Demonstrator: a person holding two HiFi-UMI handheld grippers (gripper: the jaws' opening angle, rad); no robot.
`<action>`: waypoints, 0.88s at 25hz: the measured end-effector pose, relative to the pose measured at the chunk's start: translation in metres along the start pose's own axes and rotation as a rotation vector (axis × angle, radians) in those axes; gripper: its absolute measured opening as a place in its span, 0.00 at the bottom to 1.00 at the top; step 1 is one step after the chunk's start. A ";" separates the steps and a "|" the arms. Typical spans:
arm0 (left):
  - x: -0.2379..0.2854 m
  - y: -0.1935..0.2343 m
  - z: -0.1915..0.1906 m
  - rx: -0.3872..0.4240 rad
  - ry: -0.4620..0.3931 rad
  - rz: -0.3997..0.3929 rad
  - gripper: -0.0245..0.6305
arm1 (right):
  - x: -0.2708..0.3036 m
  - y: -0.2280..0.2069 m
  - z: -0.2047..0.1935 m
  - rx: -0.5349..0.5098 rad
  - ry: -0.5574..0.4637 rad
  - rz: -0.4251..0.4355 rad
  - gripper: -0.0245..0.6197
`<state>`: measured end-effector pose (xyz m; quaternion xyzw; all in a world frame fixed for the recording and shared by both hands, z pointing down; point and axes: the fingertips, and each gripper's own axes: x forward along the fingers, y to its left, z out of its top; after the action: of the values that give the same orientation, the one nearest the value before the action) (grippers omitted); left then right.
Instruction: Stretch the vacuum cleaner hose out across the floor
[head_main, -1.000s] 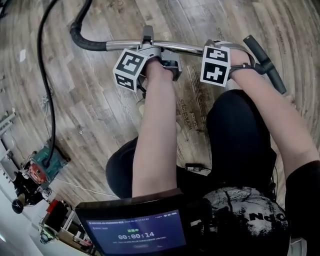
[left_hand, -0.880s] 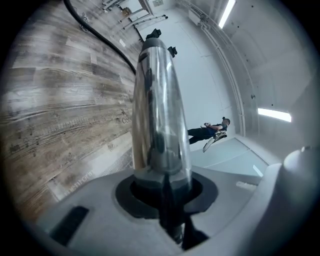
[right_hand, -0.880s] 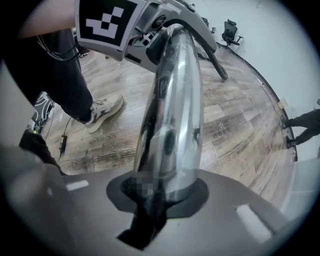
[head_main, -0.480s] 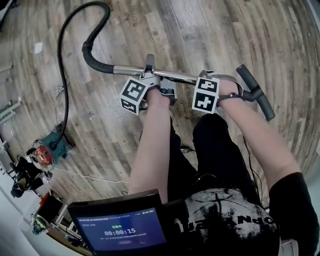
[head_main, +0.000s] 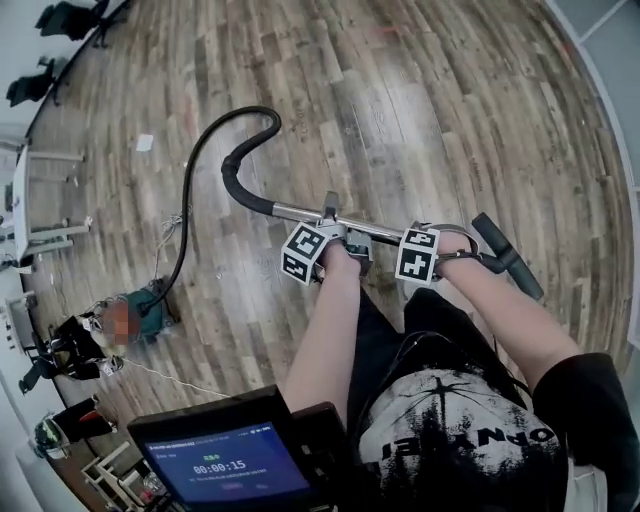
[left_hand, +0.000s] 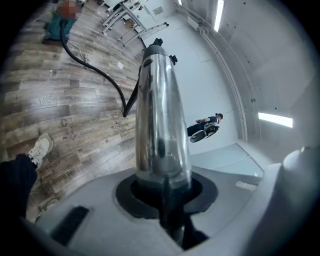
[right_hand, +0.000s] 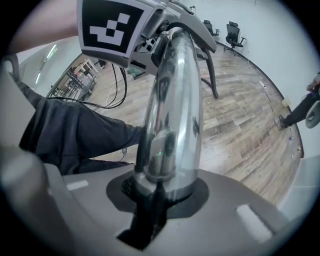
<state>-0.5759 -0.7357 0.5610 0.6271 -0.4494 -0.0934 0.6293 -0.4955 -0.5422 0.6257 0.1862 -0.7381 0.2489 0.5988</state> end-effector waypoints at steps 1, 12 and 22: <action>-0.011 -0.010 -0.005 0.004 0.006 0.002 0.15 | -0.012 0.008 -0.004 0.000 -0.004 0.001 0.18; -0.085 -0.019 -0.007 -0.020 0.057 -0.011 0.15 | -0.047 0.070 0.004 -0.017 0.004 -0.044 0.18; -0.067 -0.022 0.002 0.002 0.081 -0.061 0.15 | -0.040 0.052 0.013 -0.005 -0.003 -0.099 0.18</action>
<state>-0.6063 -0.6951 0.5115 0.6444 -0.4044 -0.0869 0.6432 -0.5271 -0.5089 0.5767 0.2212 -0.7294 0.2169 0.6099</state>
